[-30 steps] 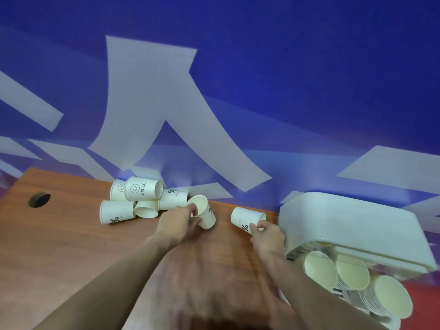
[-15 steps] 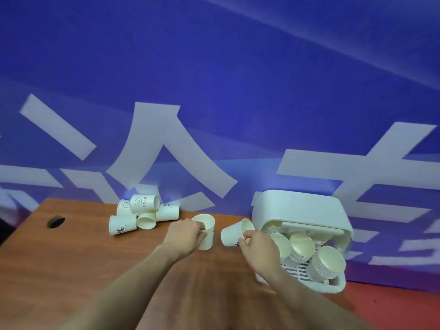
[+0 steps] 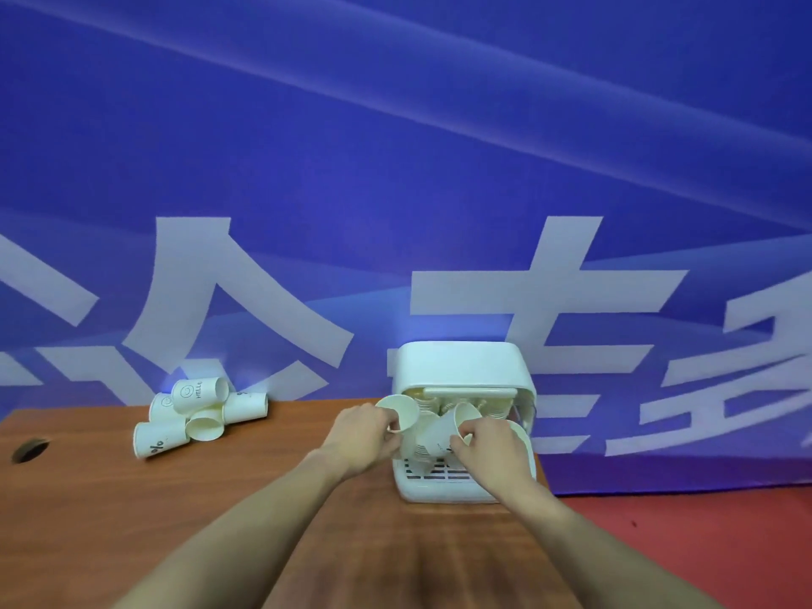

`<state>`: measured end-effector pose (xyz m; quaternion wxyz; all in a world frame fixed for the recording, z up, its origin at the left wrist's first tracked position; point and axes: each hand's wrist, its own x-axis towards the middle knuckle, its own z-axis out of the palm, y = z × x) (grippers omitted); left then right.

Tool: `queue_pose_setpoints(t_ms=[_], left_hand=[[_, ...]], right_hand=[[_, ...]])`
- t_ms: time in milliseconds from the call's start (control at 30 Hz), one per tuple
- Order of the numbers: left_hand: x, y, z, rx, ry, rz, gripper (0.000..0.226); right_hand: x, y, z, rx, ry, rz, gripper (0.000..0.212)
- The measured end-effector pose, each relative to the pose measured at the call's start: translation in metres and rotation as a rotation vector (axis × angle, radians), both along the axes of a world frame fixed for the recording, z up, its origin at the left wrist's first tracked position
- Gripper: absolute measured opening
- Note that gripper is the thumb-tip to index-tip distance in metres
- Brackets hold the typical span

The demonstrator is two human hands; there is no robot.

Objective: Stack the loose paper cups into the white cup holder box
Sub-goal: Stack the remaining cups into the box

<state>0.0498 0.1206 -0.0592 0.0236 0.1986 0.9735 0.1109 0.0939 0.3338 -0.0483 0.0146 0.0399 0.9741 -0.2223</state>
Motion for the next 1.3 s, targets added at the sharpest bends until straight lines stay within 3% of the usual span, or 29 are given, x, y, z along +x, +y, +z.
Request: queue_pose_setpoints(t_ms=[167,533,867,1300], left_hand=[[0.001,0.062,0.008,0.039,-0.002,-0.080,0.023],[0.006,0.160,0.002,-0.177,0.125,-0.277,0.033],[0.001,0.185,-0.016,-0.255,0.015,-0.328,0.027],[-0.016,0.188,-0.047,-0.288,-0.095,-0.302,0.029]], right_hand=[[0.012,0.055,0.003,0.012,0.021,-0.102,0.029],[0.021,0.152,-0.011,0.036,-0.011,-0.237,0.027],[0.008,0.190,-0.037,0.068,-0.109,-0.263,0.017],[-0.017,0.192,-0.060,0.066,-0.138,-0.243,0.023]])
